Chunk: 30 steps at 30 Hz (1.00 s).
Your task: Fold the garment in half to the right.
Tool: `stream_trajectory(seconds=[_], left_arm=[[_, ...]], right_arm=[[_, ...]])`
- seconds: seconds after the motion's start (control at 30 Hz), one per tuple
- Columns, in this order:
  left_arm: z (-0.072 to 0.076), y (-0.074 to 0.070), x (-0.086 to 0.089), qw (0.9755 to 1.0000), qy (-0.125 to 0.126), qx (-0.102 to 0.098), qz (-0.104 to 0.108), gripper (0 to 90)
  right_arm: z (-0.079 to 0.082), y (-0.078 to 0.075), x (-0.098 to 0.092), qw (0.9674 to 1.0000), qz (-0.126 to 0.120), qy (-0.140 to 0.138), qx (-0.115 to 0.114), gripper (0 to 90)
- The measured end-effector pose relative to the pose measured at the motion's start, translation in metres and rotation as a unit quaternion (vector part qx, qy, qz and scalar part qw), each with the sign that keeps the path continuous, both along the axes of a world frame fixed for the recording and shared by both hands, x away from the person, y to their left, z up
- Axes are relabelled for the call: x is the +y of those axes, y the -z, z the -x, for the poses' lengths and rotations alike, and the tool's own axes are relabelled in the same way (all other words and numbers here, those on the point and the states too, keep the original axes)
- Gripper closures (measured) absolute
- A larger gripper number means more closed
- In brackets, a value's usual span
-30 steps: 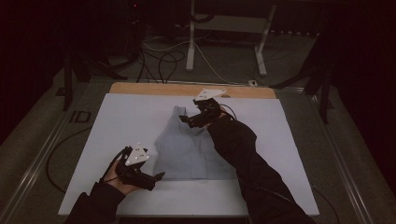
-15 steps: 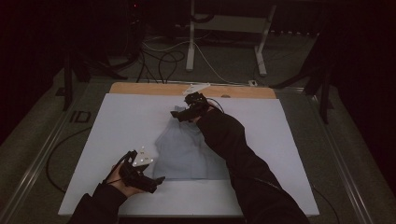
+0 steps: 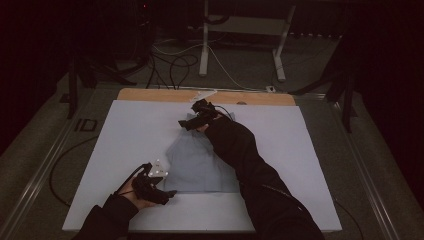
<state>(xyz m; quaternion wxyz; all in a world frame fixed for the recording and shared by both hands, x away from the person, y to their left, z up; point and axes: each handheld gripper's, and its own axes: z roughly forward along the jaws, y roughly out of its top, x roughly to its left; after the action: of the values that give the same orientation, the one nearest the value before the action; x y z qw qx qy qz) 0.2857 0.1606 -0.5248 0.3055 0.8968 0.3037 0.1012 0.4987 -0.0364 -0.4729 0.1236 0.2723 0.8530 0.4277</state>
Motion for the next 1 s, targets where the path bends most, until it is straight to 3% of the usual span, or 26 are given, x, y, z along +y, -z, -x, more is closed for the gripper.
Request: stream_trajectory(seconds=[0.1,0.3,0.43,0.63,0.9,1.0], left_arm=[[-0.002,0.003,-0.001,0.9999,0.010,0.003,-0.005,35.2],[-0.002,0.001,-0.001,0.9999,0.013,0.006,-0.001,45.9],[0.003,-0.004,-0.005,0.9999,0.015,0.004,-0.008,61.3],[0.005,-0.007,-0.008,0.9997,0.024,0.008,0.004,81.6],[0.006,-0.011,-0.011,0.9996,0.026,-0.002,0.013,84.1],[0.006,-0.011,-0.011,0.9995,0.025,-0.003,0.018,84.5]], right_arm=[[-0.003,0.003,0.002,1.0000,0.002,0.001,0.003,9.5],[-0.008,0.009,0.004,0.9999,0.010,0.003,0.011,9.6],[-0.013,0.011,0.007,0.9997,0.012,0.009,0.017,11.2],[-0.021,0.009,0.010,0.9991,0.022,0.018,0.032,19.3],[-0.036,0.009,0.017,0.9979,0.027,0.038,0.045,27.0],[-0.042,0.012,0.023,0.9967,0.044,0.049,0.047,30.0]])
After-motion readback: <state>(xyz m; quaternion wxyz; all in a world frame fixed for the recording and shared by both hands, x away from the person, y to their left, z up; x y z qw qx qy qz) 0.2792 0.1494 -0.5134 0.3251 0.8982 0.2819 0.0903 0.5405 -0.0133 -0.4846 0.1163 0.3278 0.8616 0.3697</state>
